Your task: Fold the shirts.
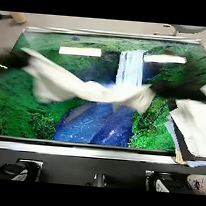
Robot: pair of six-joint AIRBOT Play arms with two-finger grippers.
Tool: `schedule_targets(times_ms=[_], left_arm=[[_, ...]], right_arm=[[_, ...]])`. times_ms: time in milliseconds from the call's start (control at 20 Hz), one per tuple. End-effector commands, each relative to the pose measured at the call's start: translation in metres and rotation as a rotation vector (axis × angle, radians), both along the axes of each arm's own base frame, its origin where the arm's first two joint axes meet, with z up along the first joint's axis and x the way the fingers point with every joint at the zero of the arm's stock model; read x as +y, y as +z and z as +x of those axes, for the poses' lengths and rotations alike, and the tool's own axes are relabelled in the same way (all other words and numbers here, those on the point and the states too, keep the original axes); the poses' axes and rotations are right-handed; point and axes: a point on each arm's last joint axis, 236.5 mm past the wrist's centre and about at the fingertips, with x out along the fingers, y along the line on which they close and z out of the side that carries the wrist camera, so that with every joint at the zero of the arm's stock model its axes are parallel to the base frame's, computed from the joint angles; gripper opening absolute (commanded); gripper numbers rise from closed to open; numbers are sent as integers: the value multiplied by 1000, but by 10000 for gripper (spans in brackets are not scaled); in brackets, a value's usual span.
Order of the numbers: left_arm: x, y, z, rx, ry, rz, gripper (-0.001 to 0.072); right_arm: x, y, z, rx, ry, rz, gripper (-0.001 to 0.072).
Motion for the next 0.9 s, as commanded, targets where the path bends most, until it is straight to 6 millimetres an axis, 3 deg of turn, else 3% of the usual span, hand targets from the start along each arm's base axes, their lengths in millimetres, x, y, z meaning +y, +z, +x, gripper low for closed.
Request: schedule_targets(times_ms=[0, 50, 150, 250, 350, 400, 500, 600, 750, 850], left_arm=[[80, 173, -121, -431, 279, -20, 23], [77, 187, -143, -479, 270, -46, 23], [66, 188, -164, -484, 234, -79, 23], [67, 172, -163, -420, 236, -59, 23], [68, 147, -150, -320, 236, -27, 23], [68, 124, -139, -240, 234, -15, 23], [69, 64, -115, -44, 230, -3, 23], [59, -10, -86, 158, 176, 7, 23], [37, -140, -48, 473, 106, -66, 24], [26, -222, -24, 626, 93, -110, 23]], right_arm=[[-62, 224, -105, -636, -290, -159, 15], [-61, 252, -135, -734, -326, -131, 15], [-56, 274, -170, -834, -340, -122, 15], [-56, 272, -172, -826, -337, -127, 15], [-57, 257, -157, -760, -325, -136, 15], [-59, 244, -144, -704, -318, -144, 16], [-64, 205, -111, -544, -295, -166, 16], [-72, 145, -68, -323, -248, -217, 16], [-80, 39, 1, 23, -171, -212, 16], [-76, -31, 52, 183, -137, -138, 16]])
